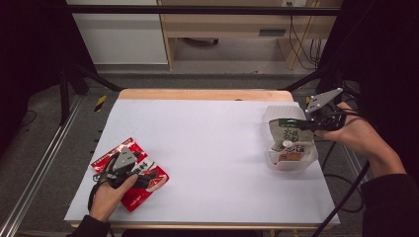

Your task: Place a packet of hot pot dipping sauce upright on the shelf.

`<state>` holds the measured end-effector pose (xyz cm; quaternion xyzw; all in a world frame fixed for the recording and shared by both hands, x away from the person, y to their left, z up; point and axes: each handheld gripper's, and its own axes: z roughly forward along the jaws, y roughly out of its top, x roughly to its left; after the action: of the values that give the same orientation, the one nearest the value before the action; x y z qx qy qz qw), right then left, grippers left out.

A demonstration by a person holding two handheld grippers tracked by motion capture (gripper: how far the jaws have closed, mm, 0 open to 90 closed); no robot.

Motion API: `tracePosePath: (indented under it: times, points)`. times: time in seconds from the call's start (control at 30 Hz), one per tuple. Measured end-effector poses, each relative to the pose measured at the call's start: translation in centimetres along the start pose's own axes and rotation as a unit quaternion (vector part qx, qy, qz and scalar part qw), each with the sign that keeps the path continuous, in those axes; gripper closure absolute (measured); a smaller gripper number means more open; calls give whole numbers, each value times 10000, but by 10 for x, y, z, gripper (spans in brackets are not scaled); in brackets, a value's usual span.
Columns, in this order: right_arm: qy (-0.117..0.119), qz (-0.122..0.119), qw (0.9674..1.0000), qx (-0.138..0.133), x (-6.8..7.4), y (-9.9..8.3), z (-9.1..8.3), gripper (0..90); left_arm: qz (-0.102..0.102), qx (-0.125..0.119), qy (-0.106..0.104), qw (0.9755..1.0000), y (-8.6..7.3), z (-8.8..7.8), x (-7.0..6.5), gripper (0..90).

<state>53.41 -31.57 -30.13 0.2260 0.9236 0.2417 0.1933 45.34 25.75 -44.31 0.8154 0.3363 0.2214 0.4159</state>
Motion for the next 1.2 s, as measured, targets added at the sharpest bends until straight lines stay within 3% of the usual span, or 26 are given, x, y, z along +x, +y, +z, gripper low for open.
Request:
tracePosePath:
  times: [0.27, 0.6, 0.73, 0.87, 1.0, 1.2]
  points:
    - [155, 284, 9991, -268, 0, -13, 7, 900, 12, 20, -9, 10000, 0, 1, -1, 67]
    - [183, 369, 9988, -252, -1, -23, 13, 882, 0, 25, -9, 10000, 0, 1, -1, 67]
    - [70, 431, 9989, -187, -1, -25, 12, 781, -12, 9, -3, 10000, 0, 0, -1, 67]
    - [-100, 521, 9980, -355, 0, -24, 4, 632, -16, 9, -8, 10000, 0, 0, 0, 67]
    - [-206, 291, 9981, -496, 4, -15, -6, 520, -11, 13, -13, 10000, 0, 0, 0, 67]
    - [-210, 58, 9971, -728, 10, 4, -17, 469, -9, 3, -20, 10000, 0, 0, 0, 67]
